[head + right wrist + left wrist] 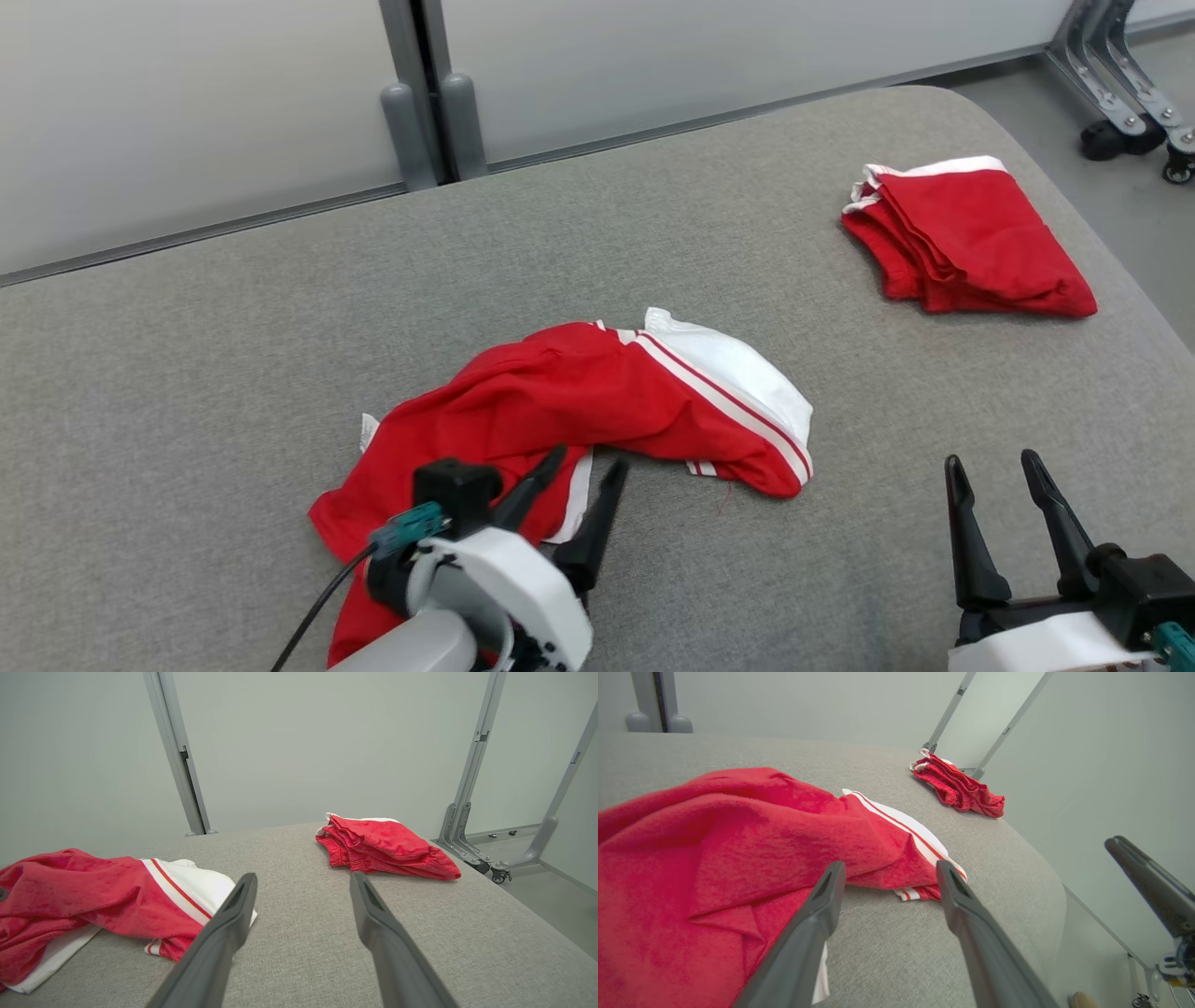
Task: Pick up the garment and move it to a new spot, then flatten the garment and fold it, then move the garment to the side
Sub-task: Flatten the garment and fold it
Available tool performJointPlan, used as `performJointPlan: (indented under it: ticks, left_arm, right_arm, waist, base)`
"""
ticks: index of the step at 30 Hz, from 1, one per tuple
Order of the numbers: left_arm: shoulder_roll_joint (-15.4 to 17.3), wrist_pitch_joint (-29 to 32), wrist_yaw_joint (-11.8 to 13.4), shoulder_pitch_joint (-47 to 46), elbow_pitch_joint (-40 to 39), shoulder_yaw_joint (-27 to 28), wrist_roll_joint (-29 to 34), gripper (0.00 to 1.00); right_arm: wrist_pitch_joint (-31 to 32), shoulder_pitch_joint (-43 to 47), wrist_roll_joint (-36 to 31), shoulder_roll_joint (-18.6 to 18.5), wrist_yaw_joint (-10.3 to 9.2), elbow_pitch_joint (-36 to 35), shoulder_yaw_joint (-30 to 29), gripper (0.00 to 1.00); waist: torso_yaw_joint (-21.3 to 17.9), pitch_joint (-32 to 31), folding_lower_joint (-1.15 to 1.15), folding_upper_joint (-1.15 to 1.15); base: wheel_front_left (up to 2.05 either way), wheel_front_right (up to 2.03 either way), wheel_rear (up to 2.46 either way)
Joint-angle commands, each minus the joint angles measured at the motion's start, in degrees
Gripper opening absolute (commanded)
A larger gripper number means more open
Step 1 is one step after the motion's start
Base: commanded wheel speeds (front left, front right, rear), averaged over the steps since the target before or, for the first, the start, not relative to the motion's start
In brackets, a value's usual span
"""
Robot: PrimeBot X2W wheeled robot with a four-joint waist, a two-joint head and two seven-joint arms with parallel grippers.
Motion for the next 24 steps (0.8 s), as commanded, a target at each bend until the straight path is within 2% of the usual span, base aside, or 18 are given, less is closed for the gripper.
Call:
performJointPlan:
  ticks: [1,4,10,16,24]
  left_arm:
    - [2.1,-0.3,2.1,2.6,-2.4,1.9,0.9,1.0]
    - [5.7,-0.4,6.4,8.9,-7.6,7.1,2.9,1.0]
    - [7.9,-0.4,9.4,15.9,-10.2,10.0,4.3,1.0]
    - [7.3,1.2,8.8,17.3,-10.3,8.3,3.7,1.0]
    - [5.4,4.0,7.7,14.7,-6.9,6.3,3.8,1.0]
  right_arm:
    - [0.0,1.0,-0.7,-0.3,-0.01,-0.3,-0.5,1.0]
    - [0.0,2.0,-1.5,-0.3,-0.01,-0.6,-1.2,1.0]
    - [0.0,2.6,-2.2,-0.3,-0.01,-0.8,-0.9,1.0]
    - [0.0,1.8,-3.0,-0.3,-0.01,-0.9,-0.5,1.0]
    - [0.0,1.5,-3.0,-0.3,-0.01,-0.8,0.1,1.0]
  waist:
    - [1.9,-1.2,0.0,0.0]
    - [3.8,-1.8,0.0,0.0]
    - [6.4,-2.3,0.0,0.0]
    - [7.4,-2.1,0.0,0.0]
    - [7.3,-1.0,0.0,0.0]
  base:
    - [0.0,0.0,0.0]
    - [0.0,0.0,0.0]
    - [0.0,0.0,0.0]
    - [0.0,0.0,0.0]
    - [0.0,0.0,0.0]
